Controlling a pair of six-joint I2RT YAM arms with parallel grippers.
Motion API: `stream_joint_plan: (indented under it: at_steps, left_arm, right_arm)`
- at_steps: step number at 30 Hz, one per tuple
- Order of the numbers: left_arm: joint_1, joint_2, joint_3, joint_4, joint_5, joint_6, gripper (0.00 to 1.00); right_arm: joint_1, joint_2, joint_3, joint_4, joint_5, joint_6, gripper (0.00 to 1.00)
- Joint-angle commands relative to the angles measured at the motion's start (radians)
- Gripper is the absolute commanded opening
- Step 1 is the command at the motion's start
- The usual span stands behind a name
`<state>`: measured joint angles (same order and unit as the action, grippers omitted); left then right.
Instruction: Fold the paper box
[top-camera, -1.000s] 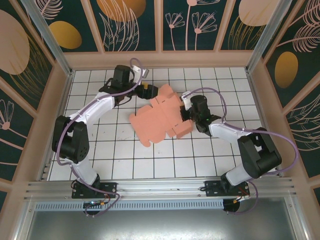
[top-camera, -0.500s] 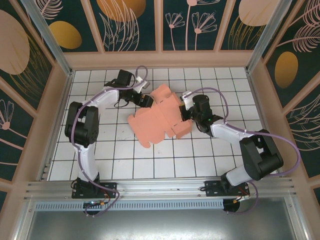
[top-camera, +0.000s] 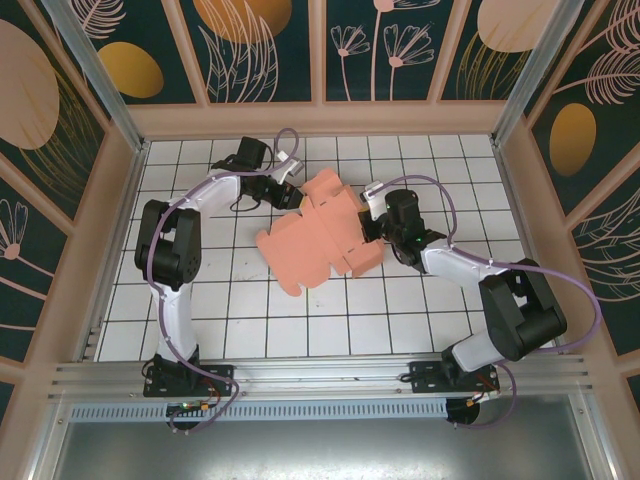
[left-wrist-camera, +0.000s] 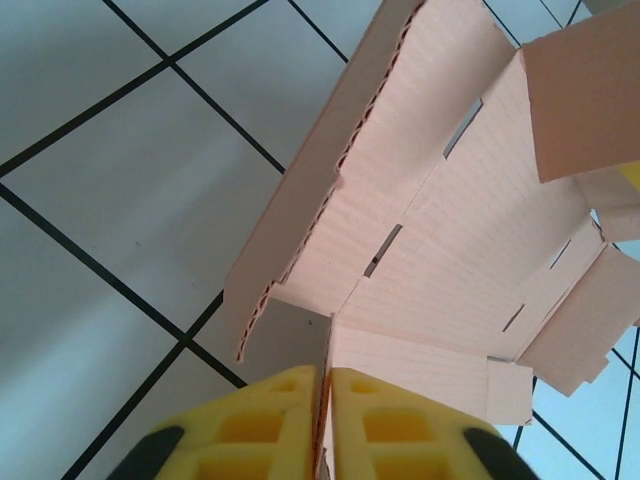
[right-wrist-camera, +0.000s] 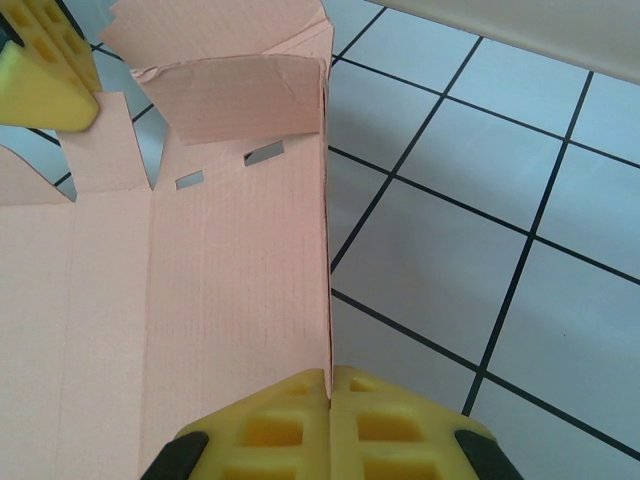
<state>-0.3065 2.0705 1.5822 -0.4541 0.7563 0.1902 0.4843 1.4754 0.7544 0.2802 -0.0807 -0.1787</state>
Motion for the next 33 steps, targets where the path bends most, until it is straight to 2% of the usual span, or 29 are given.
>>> stream_joint_plan:
  at_steps: [1, 3, 6, 9, 12, 15, 20, 22, 26, 30, 33]
  left_arm:
    - [0.001, -0.010, -0.008, -0.021, 0.029, 0.020, 0.04]
    - [0.001, -0.026, -0.026, 0.002, 0.029, 0.014, 0.02]
    - [0.001, -0.096, -0.134, 0.160, -0.006, -0.048, 0.01]
    - [-0.007, -0.209, -0.307, 0.402, -0.104, -0.115, 0.05]
    - [-0.048, -0.343, -0.492, 0.643, -0.259, -0.129, 0.04]
    - [-0.124, -0.430, -0.602, 0.763, -0.451, -0.056, 0.04]
    - [-0.230, -0.464, -0.712, 0.887, -0.749, 0.026, 0.05]
    - [-0.283, -0.473, -0.764, 0.974, -0.885, 0.113, 0.05]
    - [-0.358, -0.454, -0.830, 1.126, -1.021, 0.288, 0.09]
    - [-0.432, -0.385, -0.859, 1.241, -1.165, 0.500, 0.08]
    - [-0.464, -0.332, -0.862, 1.284, -1.222, 0.552, 0.07]
  right_arm:
    - [0.004, 0.004, 0.025, -0.006, -0.006, -0.007, 0.00]
    - [0.007, 0.009, 0.032, -0.011, -0.001, -0.006, 0.00]
    - [0.015, 0.010, 0.044, -0.019, 0.014, 0.004, 0.00]
    - [0.026, 0.017, 0.057, -0.028, 0.038, 0.014, 0.00]
    - [0.039, 0.019, 0.063, -0.030, 0.060, 0.019, 0.00]
    - [0.046, 0.022, 0.063, -0.033, 0.072, 0.025, 0.00]
    - [0.048, 0.021, 0.061, -0.033, 0.090, 0.038, 0.00]
    - [0.048, 0.022, 0.059, -0.031, 0.091, 0.039, 0.00]
    - [0.046, 0.030, 0.064, -0.028, 0.091, 0.041, 0.00]
    - [0.046, 0.039, 0.073, -0.032, 0.091, 0.041, 0.00]
    - [0.043, 0.040, 0.073, -0.023, 0.091, 0.044, 0.00]
